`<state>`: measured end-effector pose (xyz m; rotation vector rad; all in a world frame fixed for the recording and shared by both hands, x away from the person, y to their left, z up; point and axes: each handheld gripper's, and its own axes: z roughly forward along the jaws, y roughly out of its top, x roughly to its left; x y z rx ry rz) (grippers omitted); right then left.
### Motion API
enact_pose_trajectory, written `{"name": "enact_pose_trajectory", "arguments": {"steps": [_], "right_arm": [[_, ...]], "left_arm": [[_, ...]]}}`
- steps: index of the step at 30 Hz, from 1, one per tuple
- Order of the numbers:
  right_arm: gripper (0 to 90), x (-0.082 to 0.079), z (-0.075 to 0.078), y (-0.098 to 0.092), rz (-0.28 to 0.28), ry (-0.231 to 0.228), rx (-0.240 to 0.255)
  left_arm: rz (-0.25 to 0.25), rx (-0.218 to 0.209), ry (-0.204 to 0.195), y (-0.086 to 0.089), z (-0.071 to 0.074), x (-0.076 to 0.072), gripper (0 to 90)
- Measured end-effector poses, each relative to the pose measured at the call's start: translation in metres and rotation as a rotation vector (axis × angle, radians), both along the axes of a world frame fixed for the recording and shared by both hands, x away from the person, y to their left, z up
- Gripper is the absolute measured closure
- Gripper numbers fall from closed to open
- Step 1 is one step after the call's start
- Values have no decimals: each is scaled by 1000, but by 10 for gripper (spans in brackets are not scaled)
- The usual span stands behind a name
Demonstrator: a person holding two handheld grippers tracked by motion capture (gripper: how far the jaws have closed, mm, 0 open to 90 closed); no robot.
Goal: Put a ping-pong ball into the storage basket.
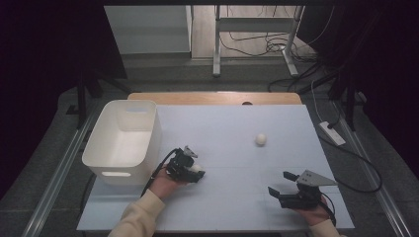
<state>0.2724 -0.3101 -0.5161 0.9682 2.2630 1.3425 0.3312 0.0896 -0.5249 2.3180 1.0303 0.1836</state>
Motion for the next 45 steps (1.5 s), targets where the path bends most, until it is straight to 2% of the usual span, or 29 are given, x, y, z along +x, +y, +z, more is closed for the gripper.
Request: {"name": "enact_pose_trajectory", "arguments": {"steps": [4,18,36,40,45], "right_arm": [[146,0,0,0,0,0,0],[146,0,0,0,1,-1,2],[146,-1,1,-1,1,-6,6],[146,0,1,-1,0,-6,6],[146,-1,1,-1,0,-6,6]], "left_arm": [[-17,-5,-7,-1,1,-2,497],[-31,-14,-16,0,2,-3,503],[-28,-55,-86,4,13,-9,502],[-27,-88,-97,6,18,-11,502],[-25,-102,-117,8,23,-13,502]]}}
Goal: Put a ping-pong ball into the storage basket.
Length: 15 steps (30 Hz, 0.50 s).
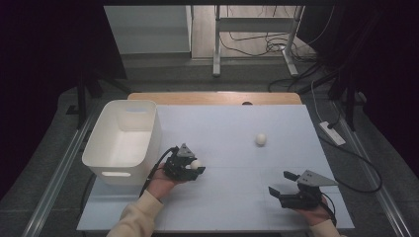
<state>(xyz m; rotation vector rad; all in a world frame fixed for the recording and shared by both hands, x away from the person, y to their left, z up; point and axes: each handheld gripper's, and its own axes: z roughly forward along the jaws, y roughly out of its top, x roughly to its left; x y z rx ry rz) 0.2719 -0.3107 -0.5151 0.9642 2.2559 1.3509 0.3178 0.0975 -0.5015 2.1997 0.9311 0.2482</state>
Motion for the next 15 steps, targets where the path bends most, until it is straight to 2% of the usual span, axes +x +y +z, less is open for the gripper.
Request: {"name": "enact_pose_trajectory", "arguments": {"steps": [7,15], "right_arm": [[146,0,0,0,-1,-1,1],[146,0,0,0,-1,0,1]], "left_arm": [[2,-33,-28,3,9,-3,502],[2,-82,-81,8,25,-10,502]]}}
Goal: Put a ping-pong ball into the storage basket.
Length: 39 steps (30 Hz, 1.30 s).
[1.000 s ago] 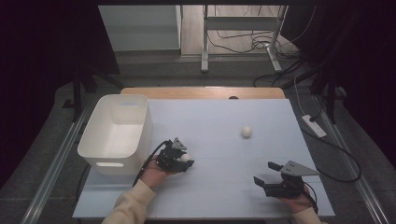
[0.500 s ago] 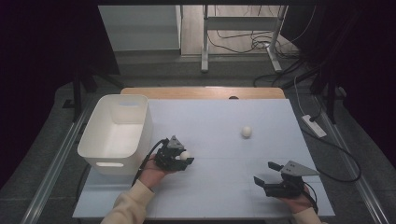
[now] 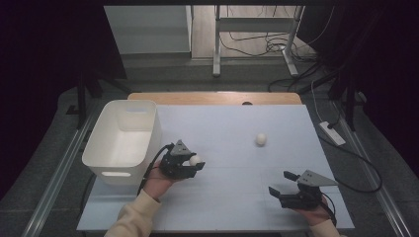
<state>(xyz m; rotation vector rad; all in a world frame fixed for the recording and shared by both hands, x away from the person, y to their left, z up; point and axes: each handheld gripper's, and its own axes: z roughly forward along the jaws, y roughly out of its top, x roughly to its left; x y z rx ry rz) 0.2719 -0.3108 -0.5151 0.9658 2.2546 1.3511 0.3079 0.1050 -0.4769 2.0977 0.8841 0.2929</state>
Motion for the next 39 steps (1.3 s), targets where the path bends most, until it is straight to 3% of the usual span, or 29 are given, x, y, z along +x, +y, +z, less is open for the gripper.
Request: {"name": "enact_pose_trajectory", "arguments": {"steps": [18,39], "right_arm": [[143,0,0,0,-2,1,2],[144,0,0,0,-1,1,2]], "left_arm": [[13,-93,-81,11,28,-13,501],[18,-152,-146,22,49,-23,502]]}}
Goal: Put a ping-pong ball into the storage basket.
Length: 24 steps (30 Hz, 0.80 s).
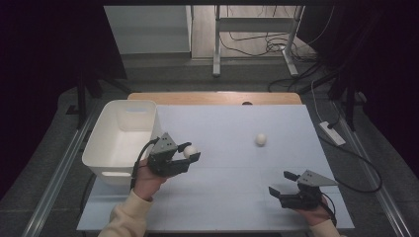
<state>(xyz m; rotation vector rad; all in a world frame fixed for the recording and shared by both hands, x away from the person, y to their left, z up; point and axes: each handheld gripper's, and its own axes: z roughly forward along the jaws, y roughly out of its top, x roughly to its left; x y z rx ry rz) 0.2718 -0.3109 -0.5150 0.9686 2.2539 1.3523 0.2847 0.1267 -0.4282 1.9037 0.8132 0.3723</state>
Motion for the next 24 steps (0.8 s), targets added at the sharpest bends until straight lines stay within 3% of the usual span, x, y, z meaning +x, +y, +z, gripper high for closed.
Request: {"name": "enact_pose_trajectory", "arguments": {"steps": [24], "right_arm": [[143,0,0,0,-2,-3,-2]], "left_arm": [[35,-50,-95,20,31,-11,502]]}}
